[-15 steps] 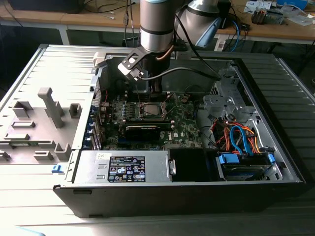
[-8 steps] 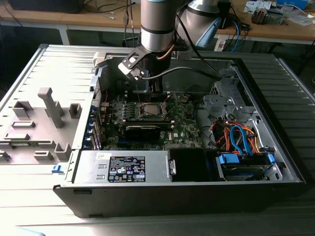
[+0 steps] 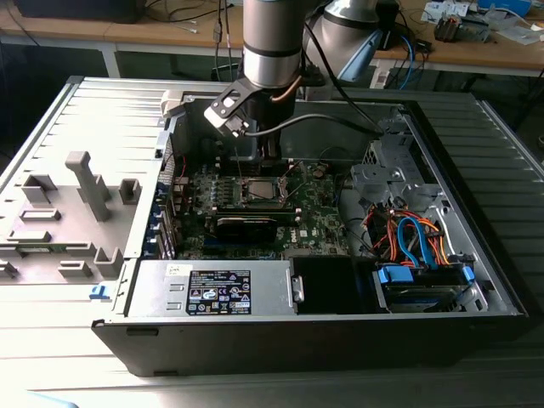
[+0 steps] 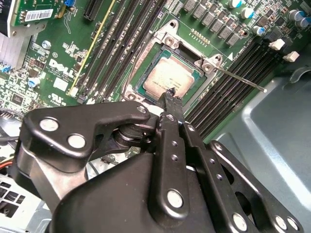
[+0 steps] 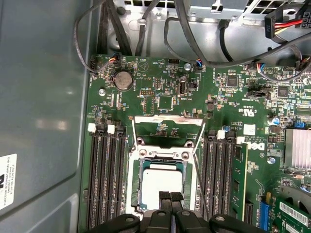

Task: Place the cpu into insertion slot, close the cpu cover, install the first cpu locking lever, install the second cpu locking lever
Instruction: 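Close the cpu cover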

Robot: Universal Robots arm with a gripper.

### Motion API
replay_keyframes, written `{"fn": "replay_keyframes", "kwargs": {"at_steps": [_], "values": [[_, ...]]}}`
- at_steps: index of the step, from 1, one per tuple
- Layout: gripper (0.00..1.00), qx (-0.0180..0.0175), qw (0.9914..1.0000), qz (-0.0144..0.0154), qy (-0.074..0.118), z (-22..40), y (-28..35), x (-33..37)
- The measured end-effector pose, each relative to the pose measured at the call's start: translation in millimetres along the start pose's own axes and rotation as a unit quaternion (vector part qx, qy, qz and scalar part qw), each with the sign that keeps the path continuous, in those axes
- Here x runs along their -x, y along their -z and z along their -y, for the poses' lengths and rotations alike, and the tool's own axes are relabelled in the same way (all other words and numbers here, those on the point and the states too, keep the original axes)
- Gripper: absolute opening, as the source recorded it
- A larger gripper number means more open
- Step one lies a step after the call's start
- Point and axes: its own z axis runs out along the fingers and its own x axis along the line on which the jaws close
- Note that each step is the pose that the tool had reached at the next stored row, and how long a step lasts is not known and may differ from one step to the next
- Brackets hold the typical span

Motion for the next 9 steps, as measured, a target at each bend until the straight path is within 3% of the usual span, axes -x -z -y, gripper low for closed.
{"fn": "replay_keyframes", "kwargs": {"at_steps": [9], "values": [[0.11,0.0000,1.00000,0.0000,0.000,-0.1,1.8,0.1]]}}
